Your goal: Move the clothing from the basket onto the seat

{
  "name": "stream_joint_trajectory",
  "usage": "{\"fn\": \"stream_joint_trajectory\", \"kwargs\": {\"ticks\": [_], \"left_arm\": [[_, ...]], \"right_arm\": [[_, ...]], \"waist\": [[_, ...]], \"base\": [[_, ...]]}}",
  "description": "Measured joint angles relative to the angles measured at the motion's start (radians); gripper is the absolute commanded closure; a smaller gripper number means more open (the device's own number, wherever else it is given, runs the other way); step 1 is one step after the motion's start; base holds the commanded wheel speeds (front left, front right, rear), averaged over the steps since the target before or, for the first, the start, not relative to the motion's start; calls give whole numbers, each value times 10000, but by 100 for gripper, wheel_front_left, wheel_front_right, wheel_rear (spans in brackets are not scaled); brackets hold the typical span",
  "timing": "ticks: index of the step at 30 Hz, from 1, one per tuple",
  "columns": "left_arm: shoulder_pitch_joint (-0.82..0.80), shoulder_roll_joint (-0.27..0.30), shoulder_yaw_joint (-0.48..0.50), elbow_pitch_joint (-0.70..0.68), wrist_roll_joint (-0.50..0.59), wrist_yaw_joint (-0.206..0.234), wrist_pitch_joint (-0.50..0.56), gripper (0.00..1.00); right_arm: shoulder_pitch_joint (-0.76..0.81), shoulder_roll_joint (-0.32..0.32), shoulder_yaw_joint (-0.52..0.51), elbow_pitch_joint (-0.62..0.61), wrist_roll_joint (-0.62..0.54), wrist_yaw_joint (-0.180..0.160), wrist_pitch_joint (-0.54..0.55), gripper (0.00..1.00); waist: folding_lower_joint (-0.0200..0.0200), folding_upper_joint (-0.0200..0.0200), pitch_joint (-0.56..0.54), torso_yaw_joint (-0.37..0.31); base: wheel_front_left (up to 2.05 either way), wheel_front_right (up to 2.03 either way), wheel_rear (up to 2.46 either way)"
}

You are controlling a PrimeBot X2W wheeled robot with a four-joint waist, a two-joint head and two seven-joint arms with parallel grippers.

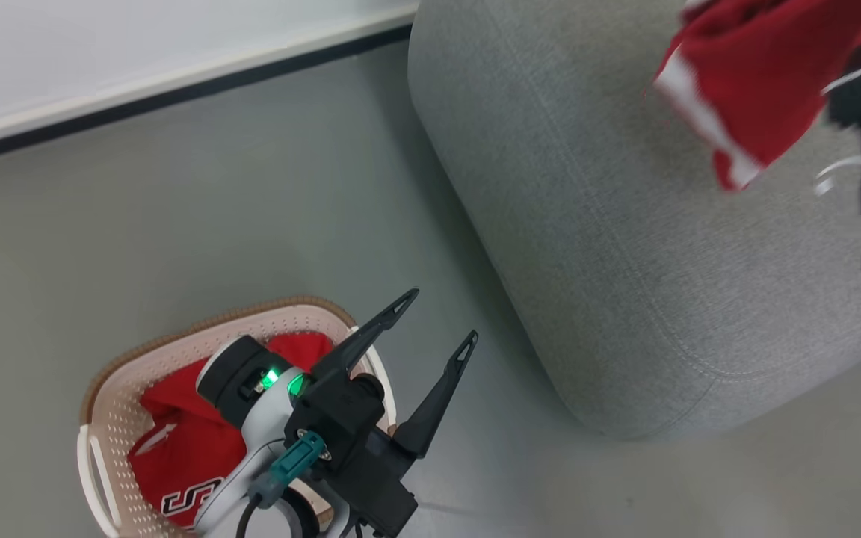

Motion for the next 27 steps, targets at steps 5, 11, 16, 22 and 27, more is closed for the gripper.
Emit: {"fn": "stream_joint_trajectory", "kwargs": {"ticks": [5, 11, 16, 22, 27], "left_arm": [[-235, 82, 17, -184, 23, -12, 123, 0], [-449, 232, 56, -451, 65, -90, 201, 0], [-536, 506, 203, -736, 134, -92, 278, 0], [-969, 579, 247, -886, 318, -182, 345, 0], [-1046, 671, 326, -907, 322, -184, 345, 0]], "right_arm": [[-657, -608, -700, 249, 10, -29, -2, 100], [-924, -955, -980, 780, 90, -36, -2, 100], [-923, -840, -1022, 1304, 238, -36, -2, 100], [-728, -418, -1106, 2265, 491, -38, 0, 100], [-622, -134, -1175, 2915, 623, -36, -2, 100]], "waist": [[0, -1, 429, 129], [-1, 0, 994, 326], [-1, 0, 1505, 441], [0, -1, 2153, 513], [0, 0, 2436, 548]], "base": [[0, 0, 0], [0, 0, 0], [0, 0, 0], [0, 0, 0], [0, 0, 0]]}}
